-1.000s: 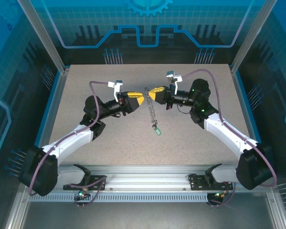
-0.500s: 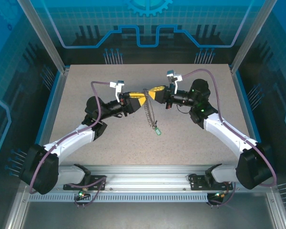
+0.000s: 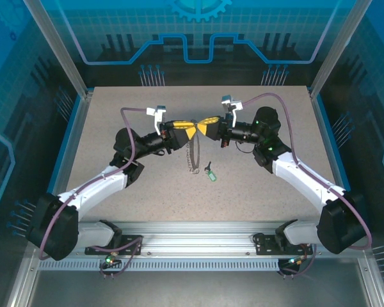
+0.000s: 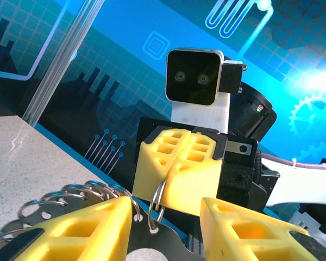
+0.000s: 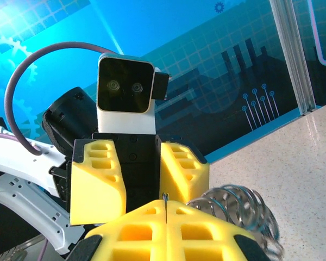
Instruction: Put the keys on the keyring
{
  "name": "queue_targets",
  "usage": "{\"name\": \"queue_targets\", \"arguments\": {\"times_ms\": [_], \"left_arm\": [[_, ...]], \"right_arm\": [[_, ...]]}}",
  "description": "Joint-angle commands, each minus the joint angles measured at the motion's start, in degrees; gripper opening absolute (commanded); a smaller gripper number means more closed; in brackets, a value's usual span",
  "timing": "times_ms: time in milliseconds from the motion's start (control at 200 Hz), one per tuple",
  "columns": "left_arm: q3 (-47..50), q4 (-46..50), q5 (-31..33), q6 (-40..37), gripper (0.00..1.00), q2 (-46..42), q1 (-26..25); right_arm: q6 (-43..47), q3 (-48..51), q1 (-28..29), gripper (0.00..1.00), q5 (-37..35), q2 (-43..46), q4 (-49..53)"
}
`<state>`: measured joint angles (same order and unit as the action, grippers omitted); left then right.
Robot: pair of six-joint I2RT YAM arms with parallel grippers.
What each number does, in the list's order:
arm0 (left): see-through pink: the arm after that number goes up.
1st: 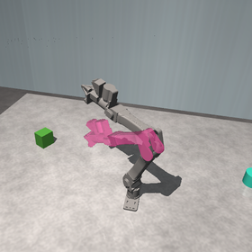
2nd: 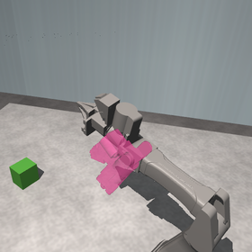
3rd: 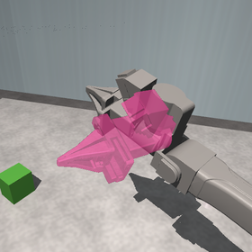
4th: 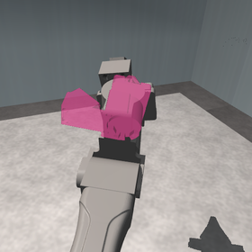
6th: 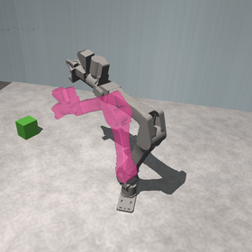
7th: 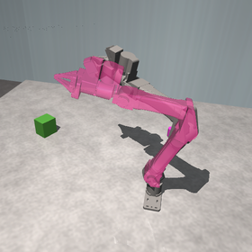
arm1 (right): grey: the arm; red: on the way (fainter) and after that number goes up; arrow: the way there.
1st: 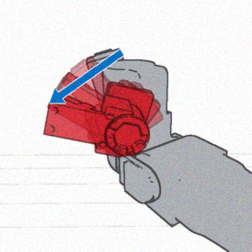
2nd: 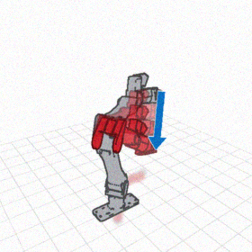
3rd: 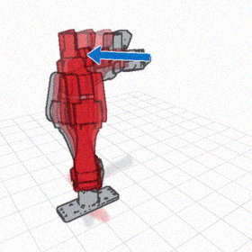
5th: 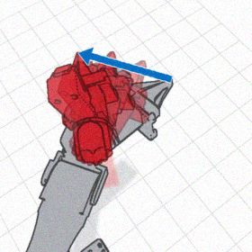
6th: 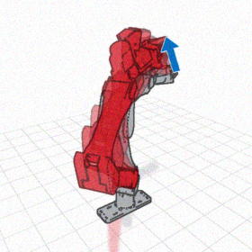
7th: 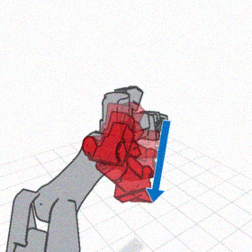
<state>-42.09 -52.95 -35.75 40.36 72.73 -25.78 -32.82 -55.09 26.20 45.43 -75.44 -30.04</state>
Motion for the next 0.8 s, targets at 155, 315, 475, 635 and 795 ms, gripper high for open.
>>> {"name": "queue_targets", "arguments": {"times_ms": [155,315,475,635,795], "left_arm": [[-2.1,-2.7,0.6,-1.4,0.33,1.2,-0.4],[-2.1,-3.4,0.6,-1.3,0.23,1.5,-0.5],[-1.9,-4.1,0.4,-1.2,0.06,1.5,-0.5],[-2.1,-2.7,-0.4,-2.9,0.00,0.9,-0.5],[-5.0,6.8,-3.4,-9.7,0.00,-1.0,-0.4]], "right_arm": [[0.6,0.1,0.9,0.00,0.1,-0.2,-1.0],[0.9,-0.2,1.0,0.00,0.0,-0.4,-0.4],[1.2,-0.3,1.1,0.00,-0.2,-0.5,0.3],[2.2,-1.0,-0.9,0.22,-0.6,0.9,4.5],[2.8,-0.5,-4.5,0.32,0.2,4.9,8.1]]}}
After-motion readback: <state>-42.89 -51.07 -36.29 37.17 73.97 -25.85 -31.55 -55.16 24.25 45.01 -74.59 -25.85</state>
